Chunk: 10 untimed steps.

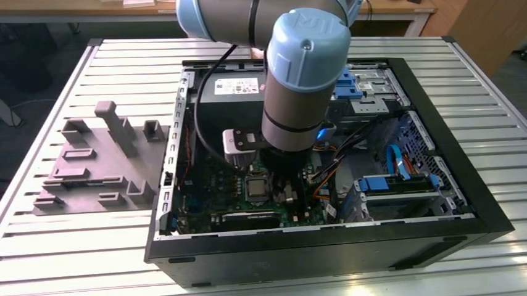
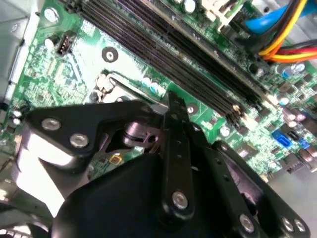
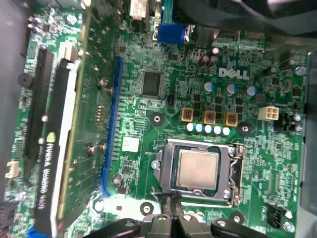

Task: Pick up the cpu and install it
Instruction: 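Install the first cpu locking lever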

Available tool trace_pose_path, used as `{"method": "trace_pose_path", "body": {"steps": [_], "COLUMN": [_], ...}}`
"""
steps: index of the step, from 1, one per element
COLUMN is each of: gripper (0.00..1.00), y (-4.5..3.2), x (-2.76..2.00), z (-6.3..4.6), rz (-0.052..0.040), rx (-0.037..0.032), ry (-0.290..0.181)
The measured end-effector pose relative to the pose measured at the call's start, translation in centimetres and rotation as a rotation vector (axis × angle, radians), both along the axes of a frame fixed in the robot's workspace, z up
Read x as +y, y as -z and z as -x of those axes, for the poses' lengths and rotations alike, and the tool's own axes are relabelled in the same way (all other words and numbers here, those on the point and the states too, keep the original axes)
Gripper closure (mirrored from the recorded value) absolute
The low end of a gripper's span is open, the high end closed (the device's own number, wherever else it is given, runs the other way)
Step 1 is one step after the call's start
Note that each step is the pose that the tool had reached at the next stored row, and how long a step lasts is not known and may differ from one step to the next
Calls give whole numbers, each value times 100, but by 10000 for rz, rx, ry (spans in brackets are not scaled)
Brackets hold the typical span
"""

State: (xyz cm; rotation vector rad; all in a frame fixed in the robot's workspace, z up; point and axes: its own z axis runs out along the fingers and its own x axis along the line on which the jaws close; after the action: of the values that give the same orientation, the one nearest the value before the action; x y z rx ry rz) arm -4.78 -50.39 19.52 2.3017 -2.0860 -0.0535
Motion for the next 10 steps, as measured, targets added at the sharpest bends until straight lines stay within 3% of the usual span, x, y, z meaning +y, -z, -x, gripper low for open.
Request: {"method": "trace_pose_path", "body": {"steps": [10], "gripper": [89], "y": [-238], "x": [0], "z": [0], "rz": [-4], "rx": [0], "ry": [0]}}
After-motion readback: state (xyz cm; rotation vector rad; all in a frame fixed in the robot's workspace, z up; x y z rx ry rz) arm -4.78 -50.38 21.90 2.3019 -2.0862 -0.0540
